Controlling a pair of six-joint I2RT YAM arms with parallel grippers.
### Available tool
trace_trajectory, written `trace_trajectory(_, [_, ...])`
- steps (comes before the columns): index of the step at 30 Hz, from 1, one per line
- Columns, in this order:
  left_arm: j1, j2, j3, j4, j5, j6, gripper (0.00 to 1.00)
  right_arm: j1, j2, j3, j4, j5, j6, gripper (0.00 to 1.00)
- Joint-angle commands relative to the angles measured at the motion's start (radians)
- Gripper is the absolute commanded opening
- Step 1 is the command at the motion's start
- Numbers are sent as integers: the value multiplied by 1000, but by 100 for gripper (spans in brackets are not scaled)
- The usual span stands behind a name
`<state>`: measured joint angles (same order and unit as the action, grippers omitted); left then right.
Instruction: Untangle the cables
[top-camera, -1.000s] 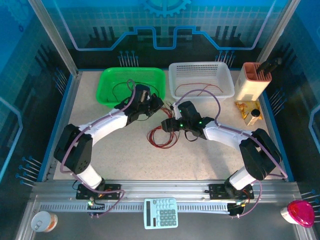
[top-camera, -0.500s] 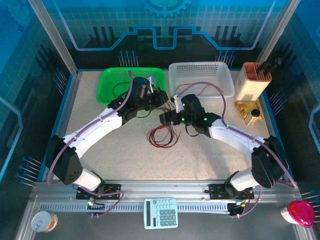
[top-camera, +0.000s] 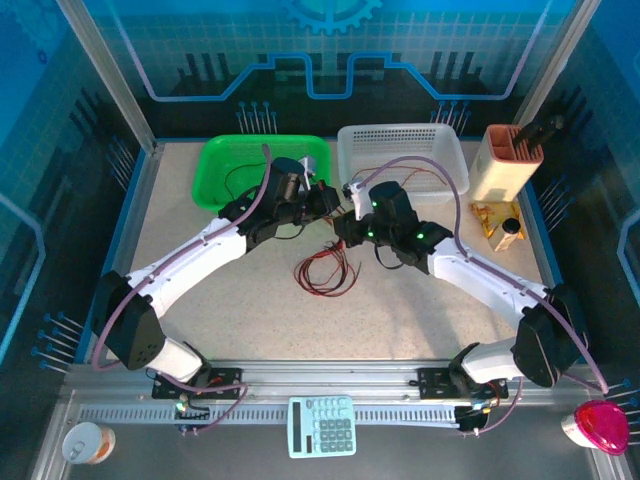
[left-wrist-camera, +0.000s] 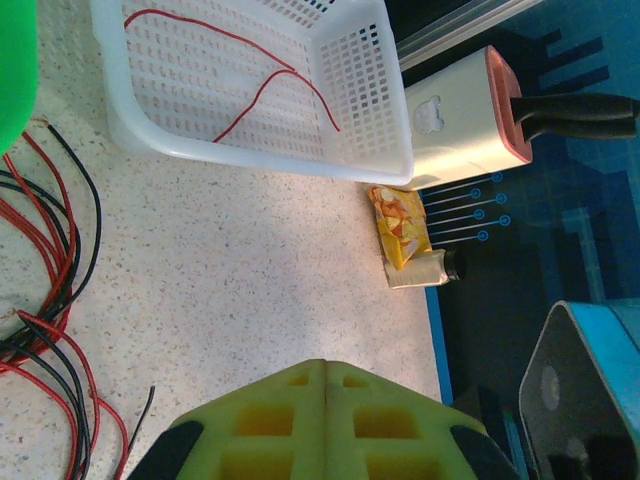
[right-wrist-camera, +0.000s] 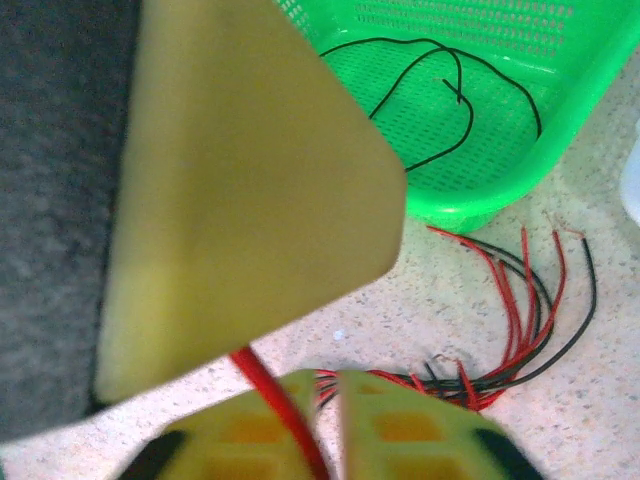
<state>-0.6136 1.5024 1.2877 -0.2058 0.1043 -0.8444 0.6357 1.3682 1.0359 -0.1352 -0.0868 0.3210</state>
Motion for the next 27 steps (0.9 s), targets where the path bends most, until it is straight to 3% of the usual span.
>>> trace_trajectory(1, [-7,-34,-1,-18,-15,41,0,4,-52,-1,-24,13,-12,0])
trace_trajectory(2, [-5,-37,2,-20,-21,50,7,3,-60,-1,-31,14,-13,0])
trace_trajectory(4, [5,-59,-3,-16,-35,71,44,2,-76,-1,-51,23,-15,0])
trace_trajectory(5, [14,-73,-12,-5,-34,78,55,0,-83,2,-60,27,-18,0])
trace_trajectory(7, [44,-117,-47,19,-31,85,72,-5,-96,18,-94,37,-18,0])
trace_trajectory(9, [78,-164,-100,34,-30,91,80,-10,-99,39,-125,45,-17,0])
trace_trajectory(13, [127,-283,-281,71,-21,116,85,-20,-106,85,-161,44,-5,0])
trace_trajectory(17, [121,-390,-474,110,29,198,81,-23,-106,130,-169,17,17,0])
trace_trajectory(22, [36,-478,-652,118,15,323,76,-22,-80,200,-174,-35,46,0])
trace_trajectory(27, [-21,-466,-691,172,-34,348,76,3,-57,244,-181,-38,53,0])
